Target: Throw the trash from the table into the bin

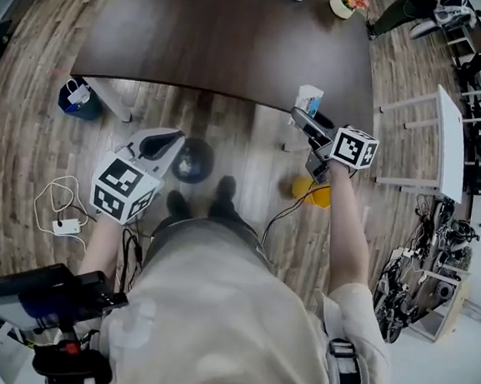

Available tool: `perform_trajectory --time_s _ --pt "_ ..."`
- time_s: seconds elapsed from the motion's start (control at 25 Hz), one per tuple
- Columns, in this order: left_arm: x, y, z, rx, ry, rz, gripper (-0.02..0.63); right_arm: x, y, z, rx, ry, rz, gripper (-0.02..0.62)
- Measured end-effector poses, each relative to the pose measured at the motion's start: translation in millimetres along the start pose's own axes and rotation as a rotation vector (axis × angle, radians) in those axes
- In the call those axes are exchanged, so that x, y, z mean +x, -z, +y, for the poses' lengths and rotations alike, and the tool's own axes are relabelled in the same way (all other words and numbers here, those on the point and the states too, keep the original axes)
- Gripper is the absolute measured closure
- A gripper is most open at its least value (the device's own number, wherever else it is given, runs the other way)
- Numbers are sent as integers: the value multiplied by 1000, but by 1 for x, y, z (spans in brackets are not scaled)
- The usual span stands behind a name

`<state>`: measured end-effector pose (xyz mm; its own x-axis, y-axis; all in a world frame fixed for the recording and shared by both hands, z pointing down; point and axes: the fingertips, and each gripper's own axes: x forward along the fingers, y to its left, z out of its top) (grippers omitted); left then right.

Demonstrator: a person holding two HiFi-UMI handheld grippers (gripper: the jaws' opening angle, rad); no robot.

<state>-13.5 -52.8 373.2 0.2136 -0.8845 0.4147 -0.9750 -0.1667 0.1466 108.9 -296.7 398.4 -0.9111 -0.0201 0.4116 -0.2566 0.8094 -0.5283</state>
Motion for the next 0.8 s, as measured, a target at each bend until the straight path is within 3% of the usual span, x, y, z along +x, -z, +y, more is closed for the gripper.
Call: perform_trajectory --time_s 0.2,0.36,0.8 --pt "14 -11 -34 61 78 9 592 -35 5 20 72 -63 -103 337" --pt "17 -15 -78 104 91 21 592 -81 18 24 101 -87 -164 341" --pt "66 -21 -181 146 141 79 592 -158 71 11 148 -173 -170 359"
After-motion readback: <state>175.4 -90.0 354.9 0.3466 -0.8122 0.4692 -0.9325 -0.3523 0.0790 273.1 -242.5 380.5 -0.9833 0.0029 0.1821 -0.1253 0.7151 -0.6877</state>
